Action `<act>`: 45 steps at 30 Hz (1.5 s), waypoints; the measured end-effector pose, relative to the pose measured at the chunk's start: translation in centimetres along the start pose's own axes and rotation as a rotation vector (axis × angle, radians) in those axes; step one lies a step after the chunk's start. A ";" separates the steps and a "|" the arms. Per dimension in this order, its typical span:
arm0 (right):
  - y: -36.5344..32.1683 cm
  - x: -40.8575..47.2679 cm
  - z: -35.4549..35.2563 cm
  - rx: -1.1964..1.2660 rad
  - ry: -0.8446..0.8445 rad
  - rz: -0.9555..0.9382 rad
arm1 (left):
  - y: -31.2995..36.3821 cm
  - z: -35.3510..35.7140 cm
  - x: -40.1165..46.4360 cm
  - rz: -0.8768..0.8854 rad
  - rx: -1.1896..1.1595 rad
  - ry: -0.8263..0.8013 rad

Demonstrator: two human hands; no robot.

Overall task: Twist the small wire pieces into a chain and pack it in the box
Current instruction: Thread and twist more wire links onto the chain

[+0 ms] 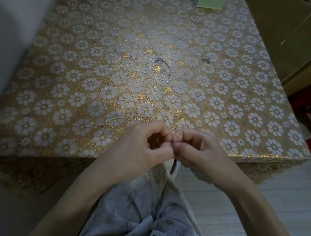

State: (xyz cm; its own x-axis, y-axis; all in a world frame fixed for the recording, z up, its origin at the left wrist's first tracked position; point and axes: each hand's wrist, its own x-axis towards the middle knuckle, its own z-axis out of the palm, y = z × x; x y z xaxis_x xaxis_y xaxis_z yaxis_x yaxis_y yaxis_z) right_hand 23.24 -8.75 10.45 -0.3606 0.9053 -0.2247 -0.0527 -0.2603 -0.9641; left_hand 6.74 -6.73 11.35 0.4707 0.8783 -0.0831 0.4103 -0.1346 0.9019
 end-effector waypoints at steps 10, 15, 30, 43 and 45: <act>0.0 0.1 -0.3 -0.083 -0.005 -0.017 | -0.2 0.3 -0.1 -0.097 -0.182 0.005; -0.5 -0.2 -0.4 -0.064 0.020 -0.044 | -0.2 -0.3 0.1 -0.085 -0.153 -0.031; 0.5 0.6 0.1 0.010 0.152 -0.013 | 0.3 0.1 0.1 0.111 0.451 0.048; 1.0 0.4 -0.3 0.034 0.071 -0.047 | -1.2 0.4 0.5 0.047 0.159 0.162; 1.2 0.4 -0.4 0.117 0.040 -0.032 | -0.7 0.4 0.4 0.041 0.095 0.152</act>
State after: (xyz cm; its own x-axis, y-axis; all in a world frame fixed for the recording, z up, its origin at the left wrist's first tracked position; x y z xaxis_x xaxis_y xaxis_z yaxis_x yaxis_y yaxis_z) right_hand 23.39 -8.54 9.16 -0.3201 0.9255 -0.2022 -0.1726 -0.2668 -0.9482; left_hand 6.92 -6.46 10.50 0.3685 0.9293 0.0247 0.4682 -0.2084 0.8587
